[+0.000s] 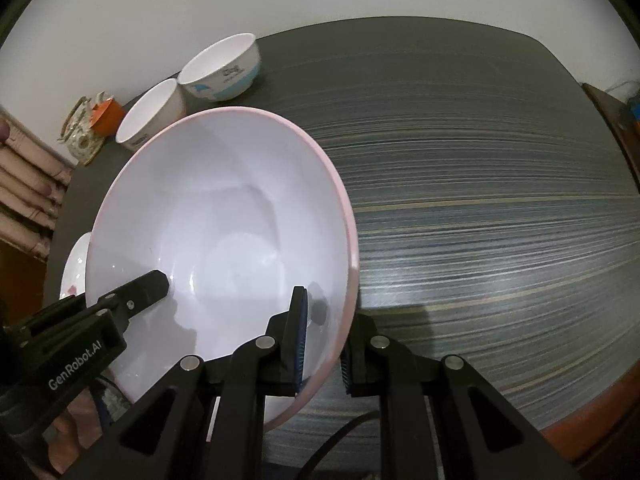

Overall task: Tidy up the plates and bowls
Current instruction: 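Carry the pink bowl toward the plate stack with the right tool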

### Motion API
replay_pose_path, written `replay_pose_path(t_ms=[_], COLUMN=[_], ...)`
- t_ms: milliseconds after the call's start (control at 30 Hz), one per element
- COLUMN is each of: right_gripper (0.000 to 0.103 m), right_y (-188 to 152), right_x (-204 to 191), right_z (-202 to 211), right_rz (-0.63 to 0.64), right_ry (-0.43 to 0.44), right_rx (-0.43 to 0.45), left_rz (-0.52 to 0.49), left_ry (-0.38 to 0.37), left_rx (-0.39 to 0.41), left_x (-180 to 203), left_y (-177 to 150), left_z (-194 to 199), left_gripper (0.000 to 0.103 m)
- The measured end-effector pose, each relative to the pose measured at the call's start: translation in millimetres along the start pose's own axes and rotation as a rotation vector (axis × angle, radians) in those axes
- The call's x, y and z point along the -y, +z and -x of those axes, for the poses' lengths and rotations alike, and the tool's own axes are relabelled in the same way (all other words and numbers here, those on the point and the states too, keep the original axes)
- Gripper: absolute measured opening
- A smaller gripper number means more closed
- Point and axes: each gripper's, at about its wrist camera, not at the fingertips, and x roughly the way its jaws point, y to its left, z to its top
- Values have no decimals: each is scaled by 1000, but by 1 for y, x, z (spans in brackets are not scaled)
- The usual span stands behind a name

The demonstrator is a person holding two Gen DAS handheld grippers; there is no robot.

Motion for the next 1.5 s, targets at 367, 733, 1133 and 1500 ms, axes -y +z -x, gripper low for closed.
replay_pose_path(t_ms=[367,733,1133,1500], right_gripper=[15,15,16,19], right_y=[-25,-40,-45,-47], right_x=[-25,-36,-34,-33], right_z=[6,-2,-10,-9], right_rz=[58,72,63,60], right_ry=[24,21,15,18], right_rx=[-16,-54,-80,-80], left_rz=[42,43,55,58], left_ry=[17,37,33,27], left_rx=[-2,-23,-43,-42], left_x=[-41,-54,-58,-61], left_y=[-34,-51,-58,-57], left_z=[10,3,-1,-4], left_gripper=[11,11,11,11])
